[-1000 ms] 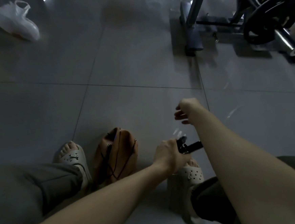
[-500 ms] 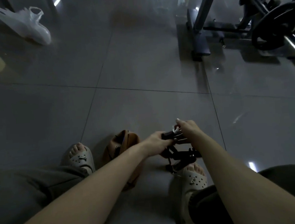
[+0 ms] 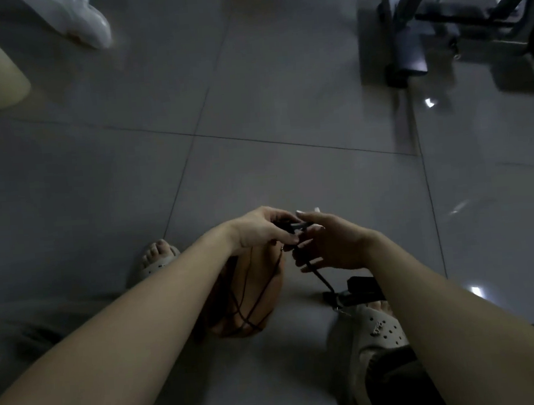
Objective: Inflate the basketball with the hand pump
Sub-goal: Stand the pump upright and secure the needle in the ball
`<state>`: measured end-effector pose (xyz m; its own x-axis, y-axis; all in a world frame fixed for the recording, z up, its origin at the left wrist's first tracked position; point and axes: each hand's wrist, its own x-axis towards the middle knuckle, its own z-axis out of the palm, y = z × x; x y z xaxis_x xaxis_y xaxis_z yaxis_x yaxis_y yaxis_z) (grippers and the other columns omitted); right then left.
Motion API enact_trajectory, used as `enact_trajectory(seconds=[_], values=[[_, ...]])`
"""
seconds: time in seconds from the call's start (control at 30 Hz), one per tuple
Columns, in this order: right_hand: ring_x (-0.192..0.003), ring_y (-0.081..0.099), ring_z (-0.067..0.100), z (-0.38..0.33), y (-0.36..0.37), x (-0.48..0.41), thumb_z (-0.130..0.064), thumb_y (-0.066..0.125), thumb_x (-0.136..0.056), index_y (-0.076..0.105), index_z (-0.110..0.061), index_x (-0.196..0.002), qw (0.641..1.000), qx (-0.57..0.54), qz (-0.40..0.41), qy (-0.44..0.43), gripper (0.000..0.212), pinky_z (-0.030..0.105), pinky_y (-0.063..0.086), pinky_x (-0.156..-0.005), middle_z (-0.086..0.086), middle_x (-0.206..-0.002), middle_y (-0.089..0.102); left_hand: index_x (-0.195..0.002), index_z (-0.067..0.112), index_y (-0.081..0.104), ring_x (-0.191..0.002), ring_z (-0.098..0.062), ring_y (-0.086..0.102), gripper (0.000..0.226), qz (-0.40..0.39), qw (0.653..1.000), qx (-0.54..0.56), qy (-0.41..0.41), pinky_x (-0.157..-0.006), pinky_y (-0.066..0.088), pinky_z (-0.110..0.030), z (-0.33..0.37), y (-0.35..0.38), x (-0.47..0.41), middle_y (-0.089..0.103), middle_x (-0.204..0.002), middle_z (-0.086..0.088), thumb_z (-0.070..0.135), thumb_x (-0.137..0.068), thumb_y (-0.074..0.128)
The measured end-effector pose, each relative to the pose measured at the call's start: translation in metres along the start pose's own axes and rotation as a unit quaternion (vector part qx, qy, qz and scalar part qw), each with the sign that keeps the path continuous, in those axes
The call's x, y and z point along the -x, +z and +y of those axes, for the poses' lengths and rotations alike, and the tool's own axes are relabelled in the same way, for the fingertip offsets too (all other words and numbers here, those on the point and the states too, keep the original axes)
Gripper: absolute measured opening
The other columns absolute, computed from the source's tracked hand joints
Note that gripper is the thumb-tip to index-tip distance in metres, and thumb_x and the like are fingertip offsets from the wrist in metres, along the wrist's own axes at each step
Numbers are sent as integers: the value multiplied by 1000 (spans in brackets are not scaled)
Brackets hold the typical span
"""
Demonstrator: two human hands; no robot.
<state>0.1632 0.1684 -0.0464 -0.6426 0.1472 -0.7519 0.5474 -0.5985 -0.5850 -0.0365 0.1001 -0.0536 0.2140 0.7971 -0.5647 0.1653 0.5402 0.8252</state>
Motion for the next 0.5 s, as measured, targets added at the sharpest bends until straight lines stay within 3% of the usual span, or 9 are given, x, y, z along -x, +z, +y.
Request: enact_trajectory(seconds=[0.1, 0.17, 0.23, 0.3, 0.37, 0.43, 0.5], values=[[-99, 56, 29, -16, -12, -10, -65, 56, -87, 64, -8, -127, 999, 23, 4, 28, 70, 48, 45, -103, 14, -109, 60, -117, 24, 71, -111, -25, 68, 40, 46, 998, 37, -9, -98, 53, -42, -12, -11, -11, 74, -113, -4, 18, -79, 80], [-92, 56, 28, -24, -21, -17, -68, 55, -86, 66, -7, -120, 997, 28, 38, 54, 71, 45, 48, -95, 13, -102, 58, -120, 21, 68, -111, -24, 65, 38, 148, 988, -5, -43, -96, 51, -37, -29, -9, -22, 71, -117, -5, 27, -84, 77], [-82, 55, 25, -27, -28, -29, -76, 49, -84, 65, -6, -117, 991, 34, 91, 87, 79, 38, 47, -79, 13, -95, 57, -126, 19, 62, -116, -27, 59, 46, 285, 935, -152, -144, -98, 50, -38, -56, -3, -31, 64, -126, -7, 40, -86, 73], [-69, 49, 21, -28, -32, -43, -85, 39, -81, 63, -3, -115, 982, 39, 146, 111, 92, 32, 39, -64, 10, -85, 55, -132, 18, 52, -125, -33, 51, 61, 326, 879, -288, -196, -102, 45, -41, -76, 4, -32, 53, -133, -11, 48, -83, 72], [-59, 42, 17, -28, -33, -53, -89, 30, -80, 63, -3, -115, 977, 29, 177, 115, 98, 29, 31, -55, 6, -73, 53, -136, 22, 45, -132, -33, 43, 66, 282, 846, -435, -123, -109, 38, -45, -90, 9, -37, 44, -139, -9, 47, -81, 70], [-53, 39, 15, -31, -35, -62, -88, 26, -82, 53, -8, -126, 976, 18, 184, 112, 95, 27, 29, -51, 4, -60, 57, -143, 25, 42, -142, -30, 31, 70, 158, 809, -566, -14, -120, 22, -47, -94, 10, -49, 39, -148, -4, 47, -81, 66], [-51, 40, 15, -32, -40, -69, -87, 25, -83, 50, -11, -124, 974, 25, 190, 118, 90, 26, 30, -50, 5, -59, 58, -148, 23, 40, -149, -28, 23, 78, 48, 772, -634, 18, -124, 9, -53, -93, 8, -64, 38, -154, -3, 52, -81, 66]])
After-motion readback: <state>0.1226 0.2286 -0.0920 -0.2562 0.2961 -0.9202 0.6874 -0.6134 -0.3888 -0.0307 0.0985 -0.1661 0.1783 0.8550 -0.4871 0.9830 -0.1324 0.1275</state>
